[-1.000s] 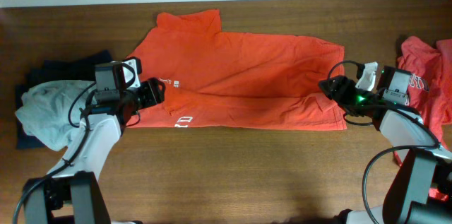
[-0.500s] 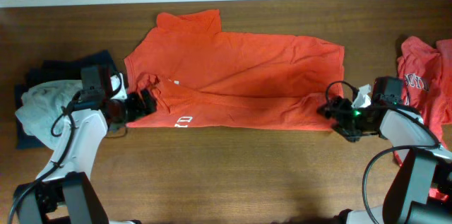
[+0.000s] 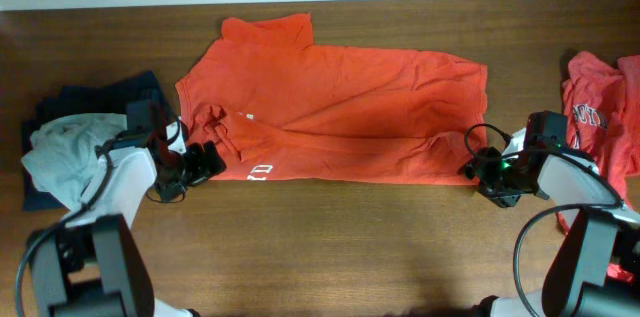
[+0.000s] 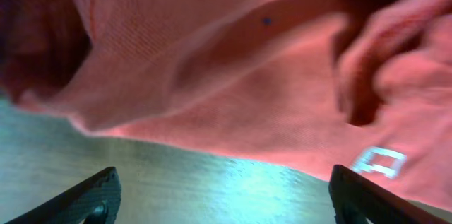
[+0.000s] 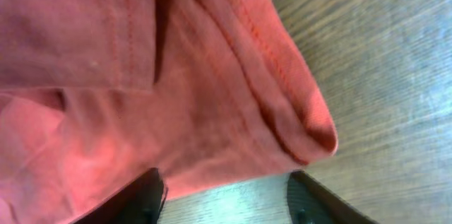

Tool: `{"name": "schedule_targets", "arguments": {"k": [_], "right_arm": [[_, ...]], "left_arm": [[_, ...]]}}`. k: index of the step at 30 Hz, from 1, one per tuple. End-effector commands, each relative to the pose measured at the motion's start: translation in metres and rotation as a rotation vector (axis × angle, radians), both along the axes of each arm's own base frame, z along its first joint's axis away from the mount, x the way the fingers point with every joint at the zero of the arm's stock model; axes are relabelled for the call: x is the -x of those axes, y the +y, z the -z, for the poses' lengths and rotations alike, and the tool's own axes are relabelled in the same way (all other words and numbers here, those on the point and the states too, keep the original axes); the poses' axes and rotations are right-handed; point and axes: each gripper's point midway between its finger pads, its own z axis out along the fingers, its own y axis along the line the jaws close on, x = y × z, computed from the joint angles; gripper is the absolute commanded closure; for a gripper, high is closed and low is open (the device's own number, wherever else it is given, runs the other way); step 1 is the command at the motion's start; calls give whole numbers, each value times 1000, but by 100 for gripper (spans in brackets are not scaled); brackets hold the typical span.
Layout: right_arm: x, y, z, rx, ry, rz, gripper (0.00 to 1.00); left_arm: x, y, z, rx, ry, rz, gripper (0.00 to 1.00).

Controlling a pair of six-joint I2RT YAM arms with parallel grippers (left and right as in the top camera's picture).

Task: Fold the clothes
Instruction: 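Fold the hem upward toward the collar with both grippers, then lower the folded hem onto the shirt and open both grippers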

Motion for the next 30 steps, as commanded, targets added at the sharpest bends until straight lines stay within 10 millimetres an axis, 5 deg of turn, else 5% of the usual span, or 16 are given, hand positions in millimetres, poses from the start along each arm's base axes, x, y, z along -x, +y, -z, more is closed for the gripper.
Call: {"name": "schedule_targets", "arguments": {"k": [1,8,11,15,30], "right_arm": [[2,-4,13,5,36,31,49],[-8,-8,14,16,-6,31,69],[-8,-9,14,23,-5,33,86],[-5,-17,17,68,15,42,96],[62,-58,26,335,333,126,96]], "left_arm": [[6,1,21,6,64,-33,9],[-2,11,37,-37,65,-75,31],[-2,11,37,-36,66,-75,68],[10,8,38,-27,117,-73,98],[81,-3,24,7,383,-1,99]]}}
